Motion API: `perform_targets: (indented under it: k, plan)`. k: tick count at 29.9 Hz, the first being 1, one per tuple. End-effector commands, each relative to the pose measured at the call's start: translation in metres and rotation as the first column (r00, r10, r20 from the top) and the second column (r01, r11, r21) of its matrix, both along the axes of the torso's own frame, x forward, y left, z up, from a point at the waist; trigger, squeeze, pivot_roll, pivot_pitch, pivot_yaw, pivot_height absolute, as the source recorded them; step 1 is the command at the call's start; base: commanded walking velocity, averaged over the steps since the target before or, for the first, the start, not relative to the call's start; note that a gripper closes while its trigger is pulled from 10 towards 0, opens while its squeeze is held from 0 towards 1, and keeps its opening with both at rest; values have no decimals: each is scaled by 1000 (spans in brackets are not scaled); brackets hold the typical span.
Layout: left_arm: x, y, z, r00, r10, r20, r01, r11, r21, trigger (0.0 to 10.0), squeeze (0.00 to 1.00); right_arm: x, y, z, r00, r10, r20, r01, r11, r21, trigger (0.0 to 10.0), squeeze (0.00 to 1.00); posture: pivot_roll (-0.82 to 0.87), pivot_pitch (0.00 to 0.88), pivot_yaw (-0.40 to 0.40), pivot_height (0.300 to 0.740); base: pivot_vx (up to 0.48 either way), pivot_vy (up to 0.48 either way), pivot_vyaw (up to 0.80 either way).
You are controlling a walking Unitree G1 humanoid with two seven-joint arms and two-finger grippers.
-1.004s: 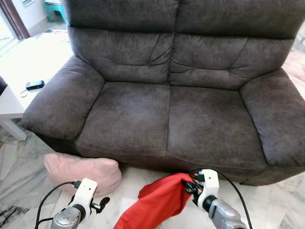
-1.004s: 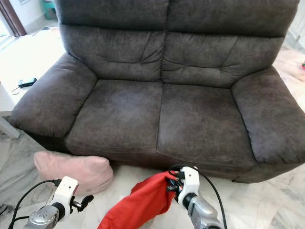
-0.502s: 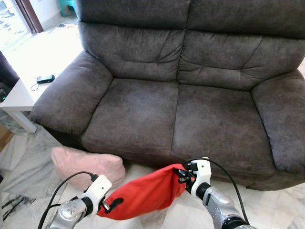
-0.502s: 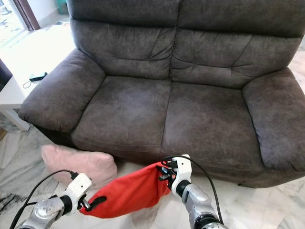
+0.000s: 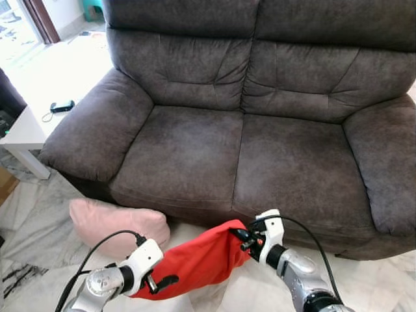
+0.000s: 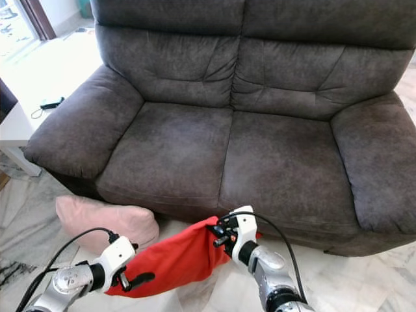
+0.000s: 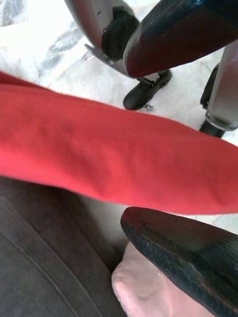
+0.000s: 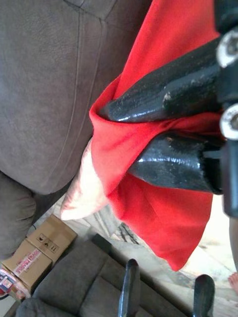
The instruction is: Move the pillow to the sofa from floor
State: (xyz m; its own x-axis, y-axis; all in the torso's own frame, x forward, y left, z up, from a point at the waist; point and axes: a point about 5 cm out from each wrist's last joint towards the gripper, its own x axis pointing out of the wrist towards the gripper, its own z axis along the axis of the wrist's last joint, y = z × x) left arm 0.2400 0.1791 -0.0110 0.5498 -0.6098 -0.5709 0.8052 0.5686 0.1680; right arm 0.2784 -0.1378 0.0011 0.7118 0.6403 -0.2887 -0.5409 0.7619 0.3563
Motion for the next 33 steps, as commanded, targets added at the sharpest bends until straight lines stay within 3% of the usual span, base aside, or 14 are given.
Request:
perform_targets:
  k: [1, 8, 15, 20, 26, 28, 33]
  plan:
    - [-4, 5, -3, 1000, -12, -18, 13, 999, 51, 10000, 0, 12, 3, 18, 994, 47, 101, -49, 999, 21, 10000, 0, 102, 93, -3, 740, 0, 0, 0]
    - [-7, 8, -1, 999, -34, -21, 36, 994, 107, 10000, 0, 11, 1, 23, 984, 126, 129, -130, 991, 24, 10000, 0, 102, 91, -2, 740, 0, 0, 0]
    - [-11, 8, 0, 999, -23, -25, 25, 994, 110, 10000, 0, 11, -1, 31, 968, 195, 155, -204, 978, 44, 10000, 0, 102, 97, -6, 740, 0, 0, 0]
    - [-19, 6, -3, 994, -72, -77, 82, 985, 148, 10000, 0, 14, 0, 36, 962, 210, 173, -222, 974, 55, 10000, 0, 103, 99, -7, 740, 0, 0, 0]
    - [-22, 5, -8, 993, -63, -103, 78, 986, 146, 10000, 0, 18, 3, 42, 959, 206, 197, -220, 974, 55, 10000, 0, 103, 102, -7, 740, 0, 0, 0]
    - [-27, 3, -16, 985, -92, -143, 118, 975, 189, 10000, 0, 22, 5, 50, 954, 195, 228, -215, 974, 64, 10000, 0, 105, 103, -5, 740, 0, 0, 0]
    - [-28, -1, -22, 987, -72, -146, 102, 973, 207, 10000, 0, 26, 5, 58, 946, 197, 256, -221, 973, 70, 10000, 0, 105, 103, -5, 740, 0, 0, 0]
